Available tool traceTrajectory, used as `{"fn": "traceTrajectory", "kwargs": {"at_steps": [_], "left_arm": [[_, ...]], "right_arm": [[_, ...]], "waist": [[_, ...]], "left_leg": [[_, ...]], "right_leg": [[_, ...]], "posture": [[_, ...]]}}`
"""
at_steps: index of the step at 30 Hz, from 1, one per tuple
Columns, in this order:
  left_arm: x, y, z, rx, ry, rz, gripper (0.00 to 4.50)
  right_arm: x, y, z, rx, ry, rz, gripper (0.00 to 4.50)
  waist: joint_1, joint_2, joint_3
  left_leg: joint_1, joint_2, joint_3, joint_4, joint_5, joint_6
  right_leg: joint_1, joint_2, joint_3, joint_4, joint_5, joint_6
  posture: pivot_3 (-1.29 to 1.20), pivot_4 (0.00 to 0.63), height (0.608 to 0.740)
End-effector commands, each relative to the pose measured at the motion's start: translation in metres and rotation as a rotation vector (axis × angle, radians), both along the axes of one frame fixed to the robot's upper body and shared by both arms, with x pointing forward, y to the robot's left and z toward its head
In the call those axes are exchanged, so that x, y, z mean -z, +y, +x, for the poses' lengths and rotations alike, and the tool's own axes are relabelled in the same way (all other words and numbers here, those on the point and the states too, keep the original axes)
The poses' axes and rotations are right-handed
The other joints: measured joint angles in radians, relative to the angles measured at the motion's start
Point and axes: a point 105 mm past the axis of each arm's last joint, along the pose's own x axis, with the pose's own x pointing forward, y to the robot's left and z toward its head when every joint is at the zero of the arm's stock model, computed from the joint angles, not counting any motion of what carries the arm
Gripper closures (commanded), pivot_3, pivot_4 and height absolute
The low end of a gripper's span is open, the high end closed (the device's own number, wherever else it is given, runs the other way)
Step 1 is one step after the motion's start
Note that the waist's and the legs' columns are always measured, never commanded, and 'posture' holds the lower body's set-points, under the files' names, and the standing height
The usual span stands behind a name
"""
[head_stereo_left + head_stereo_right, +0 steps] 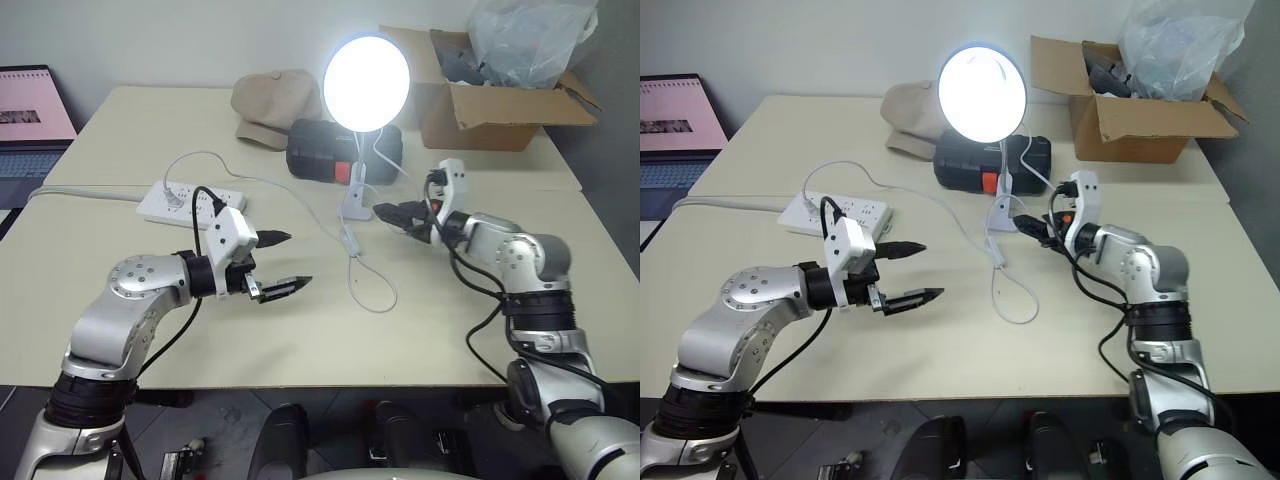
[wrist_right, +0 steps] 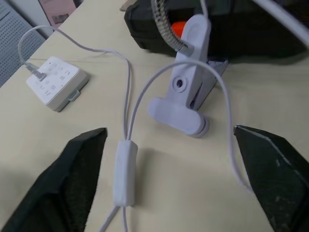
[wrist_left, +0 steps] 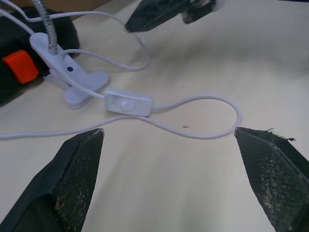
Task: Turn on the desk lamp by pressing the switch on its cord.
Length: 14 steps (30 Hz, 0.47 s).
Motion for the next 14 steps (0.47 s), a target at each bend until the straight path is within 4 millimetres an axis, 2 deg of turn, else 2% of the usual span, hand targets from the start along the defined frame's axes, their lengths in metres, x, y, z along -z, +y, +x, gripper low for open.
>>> {"fn": "traceTrajectory", "kwargs": {"at_steps": [1, 7, 14], "left_arm": [[-0.022, 0.009, -0.004, -0.029, -0.023, -0.003, 0.00], [-0.025, 0.022, -0.016, 0.003, 0.042, 0.029, 0.00], [-0.027, 0.020, -0.028, 0.063, 0.108, -0.013, 0.00]], "right_arm": [[-0.030, -0.002, -0.037, -0.230, -0.162, -0.073, 0.03], [-0.041, -0.020, -0.086, -0.470, -0.286, -0.278, 0.03], [-0.042, -0.027, -0.106, -0.577, -0.333, -0.422, 0.03]], "waist": [[0.000, 0.000, 0.000], [-0.001, 0.000, 0.000], [0.000, 0.000, 0.001]], "left_leg": [[0.000, 0.000, 0.000, 0.000, 0.000, 0.000], [0.000, 0.000, -0.001, 0.000, 0.000, 0.000], [0.001, 0.000, -0.002, 0.001, 0.000, 0.000]], "right_leg": [[0.000, 0.000, 0.000, 0.000, 0.000, 0.000], [0.000, 0.000, -0.001, -0.001, 0.000, 0.000], [0.001, 0.000, -0.001, 0.000, 0.000, 0.000]], "posture": [[0.00, 0.150, 0.740], [0.00, 0.150, 0.740], [0.00, 0.150, 0.740]]}}
